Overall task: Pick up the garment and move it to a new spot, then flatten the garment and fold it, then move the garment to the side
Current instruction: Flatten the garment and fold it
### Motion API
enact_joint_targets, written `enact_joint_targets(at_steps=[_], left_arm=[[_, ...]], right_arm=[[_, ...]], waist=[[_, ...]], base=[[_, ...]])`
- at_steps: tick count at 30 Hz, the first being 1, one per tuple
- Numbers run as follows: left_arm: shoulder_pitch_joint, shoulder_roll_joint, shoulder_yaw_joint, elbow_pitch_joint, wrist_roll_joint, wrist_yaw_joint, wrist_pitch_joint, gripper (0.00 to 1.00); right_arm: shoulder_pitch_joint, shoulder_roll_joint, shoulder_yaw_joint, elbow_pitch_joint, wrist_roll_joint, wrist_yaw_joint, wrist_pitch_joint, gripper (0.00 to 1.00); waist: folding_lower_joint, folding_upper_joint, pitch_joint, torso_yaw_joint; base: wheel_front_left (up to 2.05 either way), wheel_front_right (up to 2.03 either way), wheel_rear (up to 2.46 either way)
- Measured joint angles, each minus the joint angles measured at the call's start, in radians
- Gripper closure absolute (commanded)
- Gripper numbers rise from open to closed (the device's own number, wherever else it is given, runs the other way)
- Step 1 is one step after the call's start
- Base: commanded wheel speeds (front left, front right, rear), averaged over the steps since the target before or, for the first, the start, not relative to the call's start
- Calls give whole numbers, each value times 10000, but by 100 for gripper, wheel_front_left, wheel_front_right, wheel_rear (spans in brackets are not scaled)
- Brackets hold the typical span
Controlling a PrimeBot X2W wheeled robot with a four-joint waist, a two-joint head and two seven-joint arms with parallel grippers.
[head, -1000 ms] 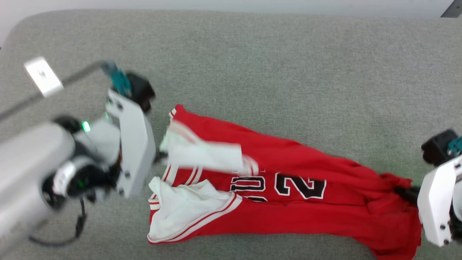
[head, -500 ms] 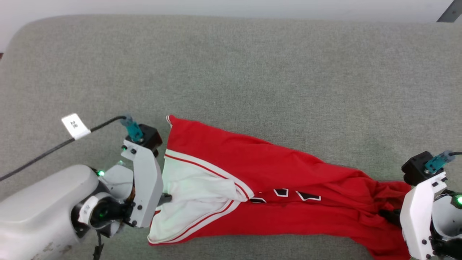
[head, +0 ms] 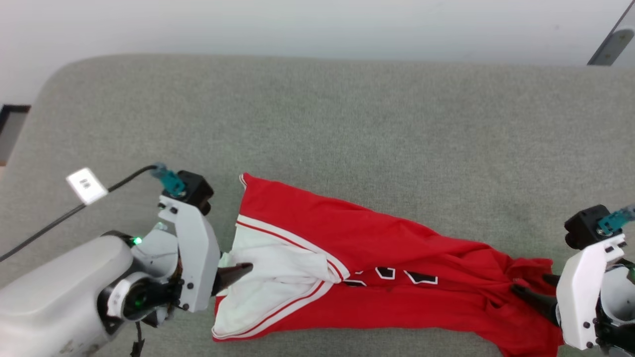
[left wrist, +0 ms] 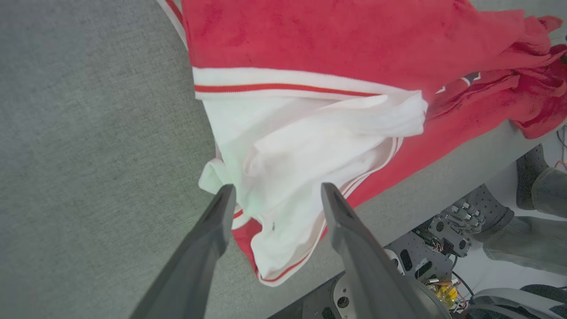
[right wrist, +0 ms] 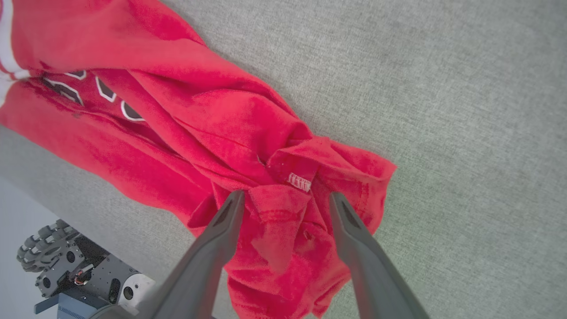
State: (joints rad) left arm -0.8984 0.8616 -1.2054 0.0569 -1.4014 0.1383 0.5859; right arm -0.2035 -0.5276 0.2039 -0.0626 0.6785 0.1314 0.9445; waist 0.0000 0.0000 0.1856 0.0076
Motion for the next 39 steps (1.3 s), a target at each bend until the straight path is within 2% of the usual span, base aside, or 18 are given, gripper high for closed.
enact_joint_targets(at_steps=[6, 16, 22, 26, 28, 30, 33, 36, 39], left_arm=[[611, 316, 472, -460, -4, 17, -1578, 0], [1961, 1177, 1473, -989, 575, 226, -5457, 0], [2706, 1507, 1860, -999, 1241, 662, -7657, 0], [3303, 1515, 2487, -811, 1429, 1064, -8381, 0], [3706, 1419, 3074, -763, 1549, 1250, -8458, 0], [4158, 1135, 4115, -734, 2056, 1407, -8460, 0], [5172, 548, 5818, -771, 3087, 1402, -8493, 0], [6399, -153, 7356, -784, 4057, 1214, -8493, 0], [7307, -924, 8679, -826, 4968, 765, -8495, 0]], right_arm=[[405, 418, -895, -2, -194, 0, 35, 0], [971, 1060, -2462, -171, -489, 0, 577, 0], [1088, 1220, -2997, 29, -708, 0, 957, 0], [1113, 1321, -3258, 251, -813, 0, 1170, 0], [1118, 1363, -3290, 387, -813, 0, 1221, 0], [1116, 1352, -3310, 520, -817, 0, 1218, 0], [1109, 1444, -3302, 819, -819, 0, 1145, 0], [1058, 1521, -3256, 1166, -815, 0, 1068, 0], [859, 1509, -3104, 1532, -798, 0, 846, 0]], waist=[[0, 1, -481, 40], [0, 0, -781, 189], [0, 0, -681, 364], [0, 0, -600, 505], [0, 0, -550, 579], [0, 0, -485, 655], [0, 0, -382, 776], [0, 0, -300, 912], [0, 1, -213, 1031]], base=[[0, 0, 0], [0, 0, 0], [0, 0, 0], [0, 0, 0], [0, 0, 0], [0, 0, 0], [0, 0, 0], [0, 0, 0], [0, 0, 0]])
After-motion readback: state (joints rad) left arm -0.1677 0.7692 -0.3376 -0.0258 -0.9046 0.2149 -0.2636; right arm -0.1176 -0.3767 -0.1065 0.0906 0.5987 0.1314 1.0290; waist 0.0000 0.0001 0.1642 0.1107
